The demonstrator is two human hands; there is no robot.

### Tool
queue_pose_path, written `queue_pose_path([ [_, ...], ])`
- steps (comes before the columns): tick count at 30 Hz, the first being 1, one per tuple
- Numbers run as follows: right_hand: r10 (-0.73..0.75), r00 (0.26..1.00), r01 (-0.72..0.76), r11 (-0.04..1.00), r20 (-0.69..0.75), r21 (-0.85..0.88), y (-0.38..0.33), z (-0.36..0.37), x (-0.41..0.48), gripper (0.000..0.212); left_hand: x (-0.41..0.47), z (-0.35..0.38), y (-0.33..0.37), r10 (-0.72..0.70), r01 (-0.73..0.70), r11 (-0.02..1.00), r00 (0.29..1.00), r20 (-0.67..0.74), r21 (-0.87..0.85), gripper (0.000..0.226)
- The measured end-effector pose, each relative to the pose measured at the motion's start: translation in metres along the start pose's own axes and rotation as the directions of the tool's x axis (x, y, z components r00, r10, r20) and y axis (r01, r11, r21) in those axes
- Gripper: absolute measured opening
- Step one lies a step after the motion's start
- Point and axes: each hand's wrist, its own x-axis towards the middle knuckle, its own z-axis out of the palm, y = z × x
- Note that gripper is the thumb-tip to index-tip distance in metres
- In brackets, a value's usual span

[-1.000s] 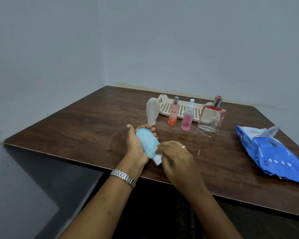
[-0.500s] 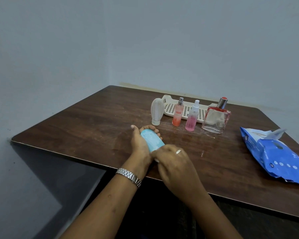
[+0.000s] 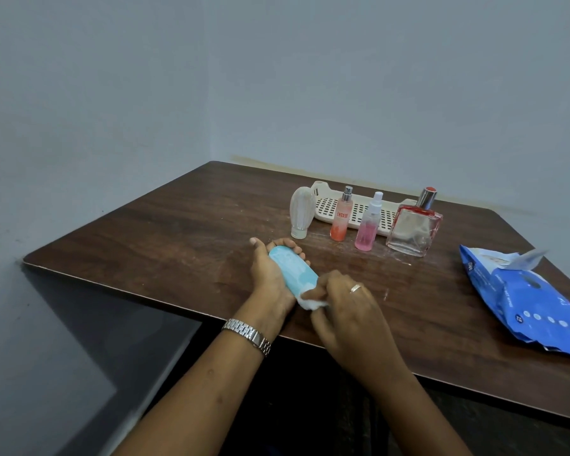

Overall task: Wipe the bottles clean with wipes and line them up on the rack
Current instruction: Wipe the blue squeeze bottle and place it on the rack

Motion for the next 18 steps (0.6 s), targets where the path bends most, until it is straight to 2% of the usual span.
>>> queue_pose_path([
  [3,0.090,0.995,-0.087,0.991,-0.030,0.098,0.0022,0.0005,0.0063,0.026,-0.0012,-0.0008,0.0004,-0.004,0.004,1.000,1.000,0.008,-0.003,0.072],
  [7,-0.002,0.995,-0.006,0.997,0.098,0.077,-0.0048,0.0027,0.0020,0.005,-0.0001,0.0004,0.0007,-0.001,0.001,1.000,1.000,0.005,0.003,0.072],
  [9,-0.003,0.991,-0.003,0.999,0.131,0.049,-0.0017,-0.0003,-0.0009,0.005,-0.0003,0.0006,0.0003,0.001,-0.001,1.000,1.000,0.006,0.004,0.072],
  [14,0.112,0.993,-0.115,0.989,0.039,0.094,0.0018,0.0008,0.0080,0.017,0.0013,0.0000,0.0002,0.001,-0.001,1.000,1.000,0.022,-0.016,0.072],
  [18,0.037,0.987,-0.045,0.998,0.154,0.049,-0.0042,0.0037,0.0005,0.013,0.0003,-0.0003,0.0001,0.001,-0.001,1.000,1.000,0.012,-0.002,0.072],
])
